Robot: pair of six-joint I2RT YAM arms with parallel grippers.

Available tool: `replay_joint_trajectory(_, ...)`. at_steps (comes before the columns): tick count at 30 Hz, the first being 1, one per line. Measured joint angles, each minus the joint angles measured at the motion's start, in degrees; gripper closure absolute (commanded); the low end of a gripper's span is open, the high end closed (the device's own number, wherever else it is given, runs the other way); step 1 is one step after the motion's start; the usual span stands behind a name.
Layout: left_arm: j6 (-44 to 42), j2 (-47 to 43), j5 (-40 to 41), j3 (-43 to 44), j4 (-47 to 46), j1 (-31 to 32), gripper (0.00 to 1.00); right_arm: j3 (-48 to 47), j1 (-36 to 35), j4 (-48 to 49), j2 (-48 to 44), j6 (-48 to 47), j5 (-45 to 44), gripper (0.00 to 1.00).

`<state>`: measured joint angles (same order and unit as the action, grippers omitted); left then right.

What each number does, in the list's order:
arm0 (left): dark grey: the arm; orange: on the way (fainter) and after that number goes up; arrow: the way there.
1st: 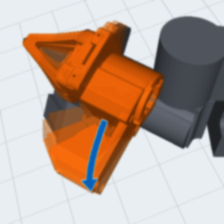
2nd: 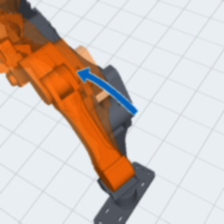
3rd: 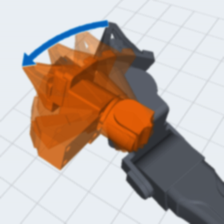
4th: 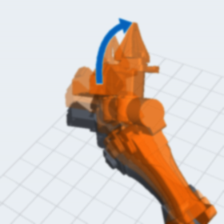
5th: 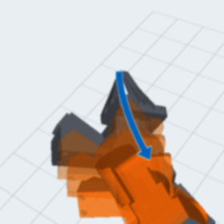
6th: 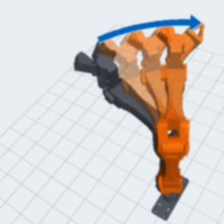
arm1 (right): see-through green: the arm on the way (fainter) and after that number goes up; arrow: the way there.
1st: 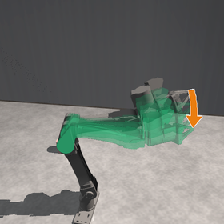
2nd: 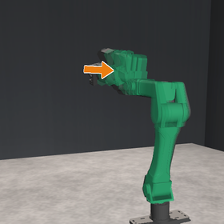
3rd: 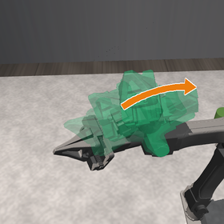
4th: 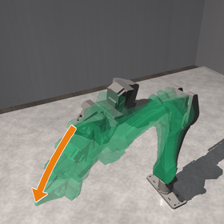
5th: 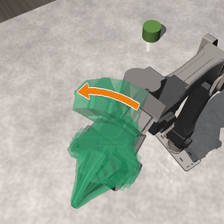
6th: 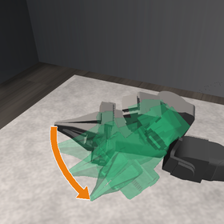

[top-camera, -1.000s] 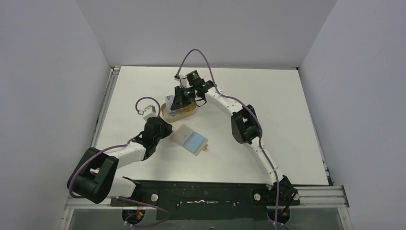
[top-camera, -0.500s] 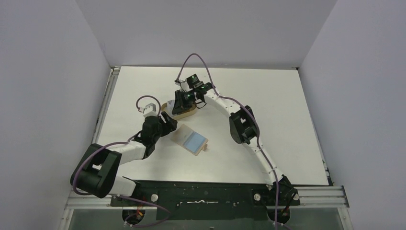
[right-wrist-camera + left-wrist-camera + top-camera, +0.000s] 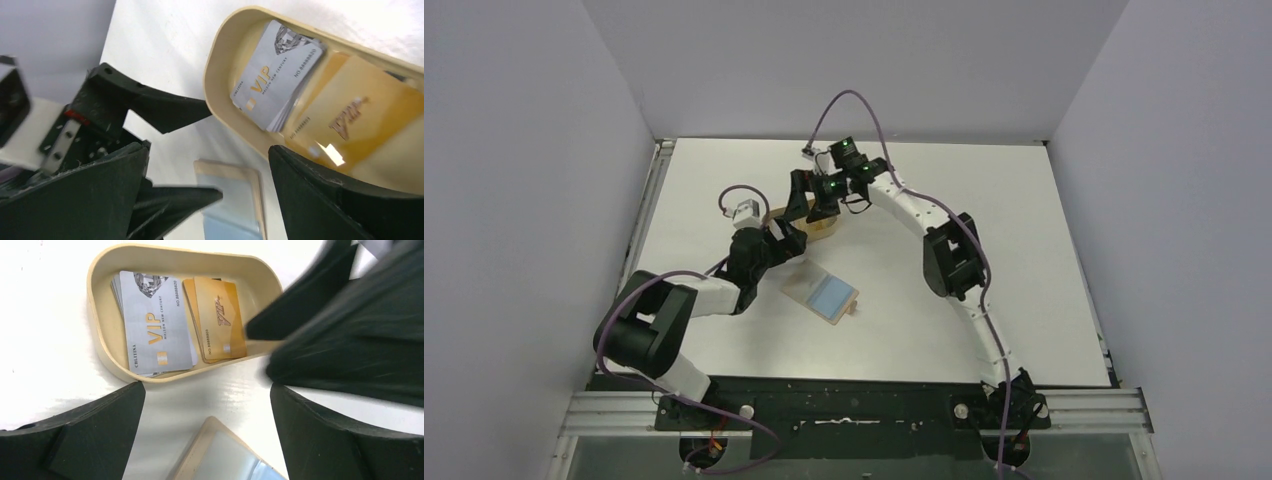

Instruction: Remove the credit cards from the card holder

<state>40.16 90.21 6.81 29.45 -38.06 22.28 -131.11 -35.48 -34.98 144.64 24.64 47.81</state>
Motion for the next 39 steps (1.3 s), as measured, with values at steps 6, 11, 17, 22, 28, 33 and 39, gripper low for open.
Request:
replay_joint_trajectory(6,-0.7,0.3,0.6,0.8,-1.2,0.0,0.03,8.5,5.0,1.3,-13.8,-2.7,-3.9,0.00)
replay_joint_trajectory(11,-2.2,-2.3,1.0,0.8,-0.2,0.0,0.03,28.8,4.6,3.1,-29.8,-6.2,-12.6,0.00)
replay_joint_trajectory(17,-4.1,-5.9,1.2,0.8,0.6,0.0,0.03,50.4,-4.2,2.7,-39.4,-7.6,-23.5,0.02)
replay_joint_trajectory(22,-5.0,-5.6,2.3,0.8,4.4,-0.1,0.03,58.4,-6.3,0.5,-42.3,-7.5,-27.1,0.03)
replay_joint_trajectory(28,-5.4,-8.8,6.5,0.8,12.6,-1.3,0.03,58.7,-5.5,1.1,-44.2,-7.6,-29.7,0.09)
replay_joint_trajectory(33,-5.2,-9.9,7.5,3.4,17.9,-6.3,0.03,58.9,-6.8,1.9,-44.1,-7.6,-31.1,0.08)
replay_joint_trajectory(39,-4.2,-7.1,6.0,5.6,17.2,-10.8,0.03,63.6,-7.7,5.5,-45.3,-7.1,-32.2,0.05)
